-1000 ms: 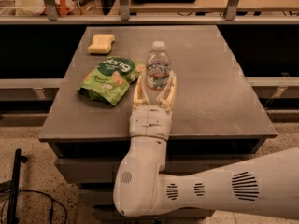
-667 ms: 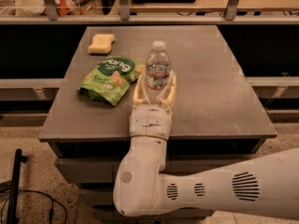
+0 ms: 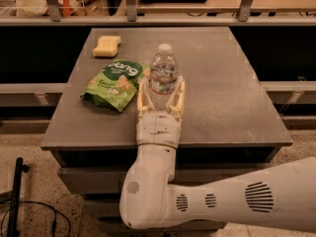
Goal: Place water bottle upright
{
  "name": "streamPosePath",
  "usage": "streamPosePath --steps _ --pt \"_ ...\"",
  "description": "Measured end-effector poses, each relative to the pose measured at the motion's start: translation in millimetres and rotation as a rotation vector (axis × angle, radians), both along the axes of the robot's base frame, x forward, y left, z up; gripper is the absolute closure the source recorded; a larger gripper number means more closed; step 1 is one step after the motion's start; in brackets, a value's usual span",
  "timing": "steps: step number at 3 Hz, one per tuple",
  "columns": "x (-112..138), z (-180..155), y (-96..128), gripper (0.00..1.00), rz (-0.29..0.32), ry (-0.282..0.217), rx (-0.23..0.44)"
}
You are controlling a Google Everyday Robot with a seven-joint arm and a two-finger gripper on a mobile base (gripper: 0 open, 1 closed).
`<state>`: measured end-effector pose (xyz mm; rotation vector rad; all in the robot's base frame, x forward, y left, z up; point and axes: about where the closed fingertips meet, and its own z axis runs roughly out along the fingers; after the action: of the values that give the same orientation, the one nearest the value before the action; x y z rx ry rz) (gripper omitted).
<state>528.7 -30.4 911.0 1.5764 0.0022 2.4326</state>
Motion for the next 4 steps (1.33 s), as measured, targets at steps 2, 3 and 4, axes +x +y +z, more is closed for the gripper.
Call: streamPosePath --steps 2,3,4 --pt "14.6 11.0 -1.8 0.00 0.006 0.036 0.014" --pt "10.8 26.3 -6.6 0.00 -0.005 0.083 0.017" --pt "4.4 43.1 -13.1 0.00 -0.015 0.153 0.040"
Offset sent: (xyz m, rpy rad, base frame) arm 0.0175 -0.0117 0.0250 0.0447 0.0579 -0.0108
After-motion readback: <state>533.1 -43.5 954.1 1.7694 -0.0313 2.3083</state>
